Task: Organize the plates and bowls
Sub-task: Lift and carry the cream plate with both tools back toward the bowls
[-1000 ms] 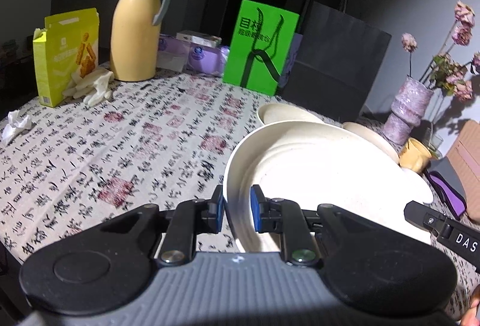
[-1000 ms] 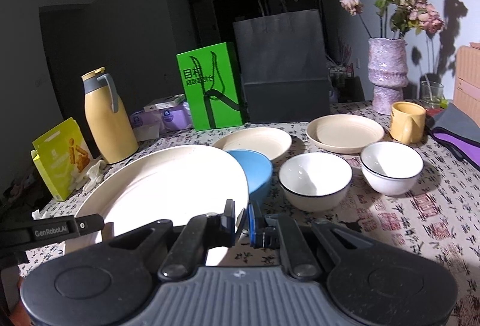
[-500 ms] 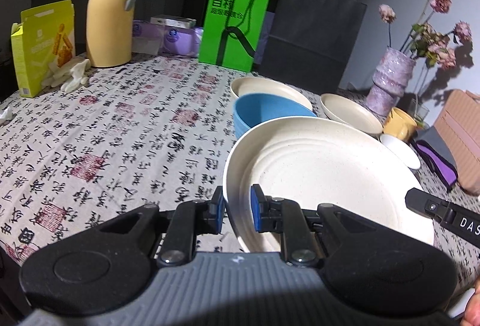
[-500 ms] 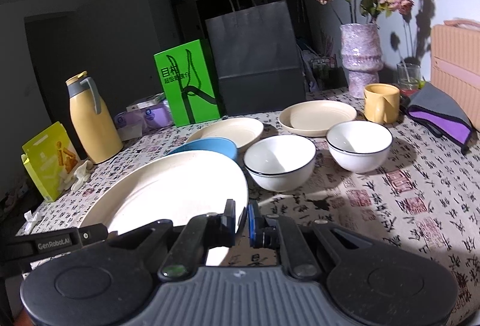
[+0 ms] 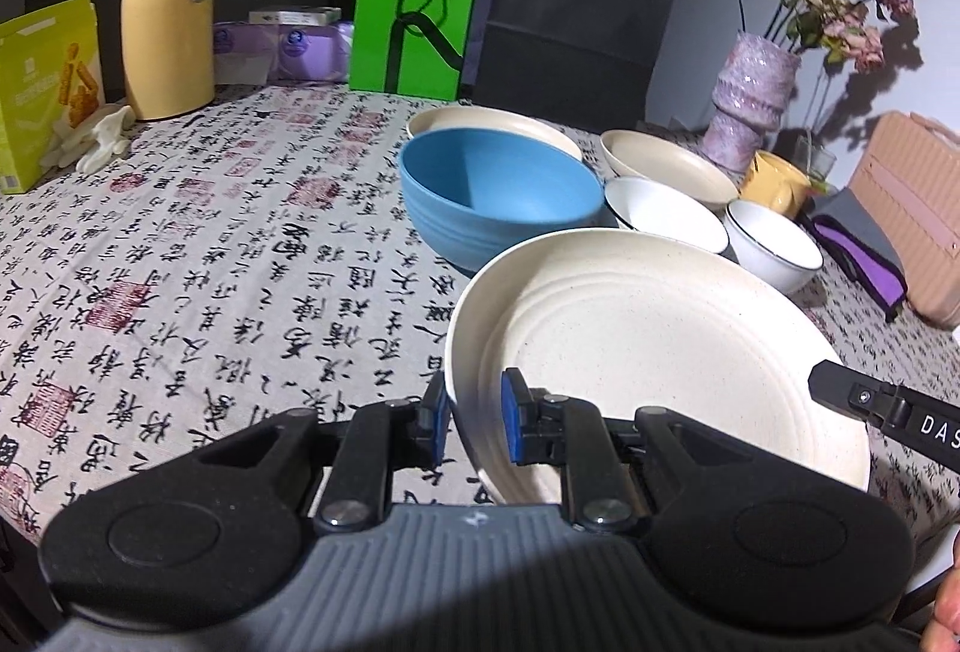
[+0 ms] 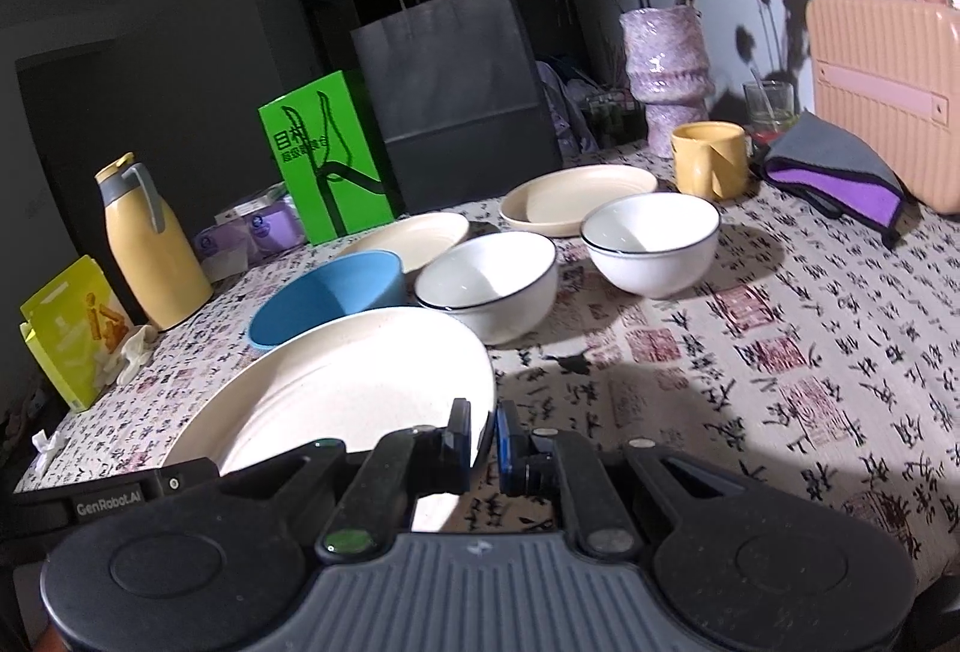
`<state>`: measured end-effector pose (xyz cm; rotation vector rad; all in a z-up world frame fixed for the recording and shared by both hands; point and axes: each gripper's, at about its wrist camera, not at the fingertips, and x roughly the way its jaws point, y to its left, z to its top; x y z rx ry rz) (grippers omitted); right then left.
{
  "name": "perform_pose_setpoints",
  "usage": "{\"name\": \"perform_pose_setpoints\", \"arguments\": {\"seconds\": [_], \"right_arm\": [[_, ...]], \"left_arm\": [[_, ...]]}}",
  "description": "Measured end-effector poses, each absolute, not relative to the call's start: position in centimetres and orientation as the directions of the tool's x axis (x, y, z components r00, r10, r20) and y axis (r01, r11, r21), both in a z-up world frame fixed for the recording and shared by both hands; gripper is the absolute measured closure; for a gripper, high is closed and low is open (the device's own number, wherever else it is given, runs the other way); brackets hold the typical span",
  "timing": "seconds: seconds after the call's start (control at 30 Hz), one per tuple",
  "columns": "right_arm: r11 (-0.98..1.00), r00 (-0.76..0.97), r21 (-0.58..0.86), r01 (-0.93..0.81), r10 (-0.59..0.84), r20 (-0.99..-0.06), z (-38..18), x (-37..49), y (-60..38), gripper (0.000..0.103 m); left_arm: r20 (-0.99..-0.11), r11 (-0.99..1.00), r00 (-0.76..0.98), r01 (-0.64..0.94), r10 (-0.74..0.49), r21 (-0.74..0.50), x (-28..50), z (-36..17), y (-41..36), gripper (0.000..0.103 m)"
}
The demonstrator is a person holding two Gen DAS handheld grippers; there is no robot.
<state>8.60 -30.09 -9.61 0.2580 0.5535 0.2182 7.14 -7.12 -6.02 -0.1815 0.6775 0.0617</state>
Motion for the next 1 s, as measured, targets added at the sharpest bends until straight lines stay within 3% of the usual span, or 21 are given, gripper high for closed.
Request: {"name": "perform_pose_setpoints", "arguments": {"seconds": [1.0], "right_arm": [[0.931, 0.814, 0.357, -0.074, 0.263, -0.518, -14.9, 10.8, -34.6, 0.094]], "left_arm": [[-0.694, 0.996, 0.72, -0.063, 0.001, -0.063, 10.8, -10.0, -11.9, 0.085]]}}
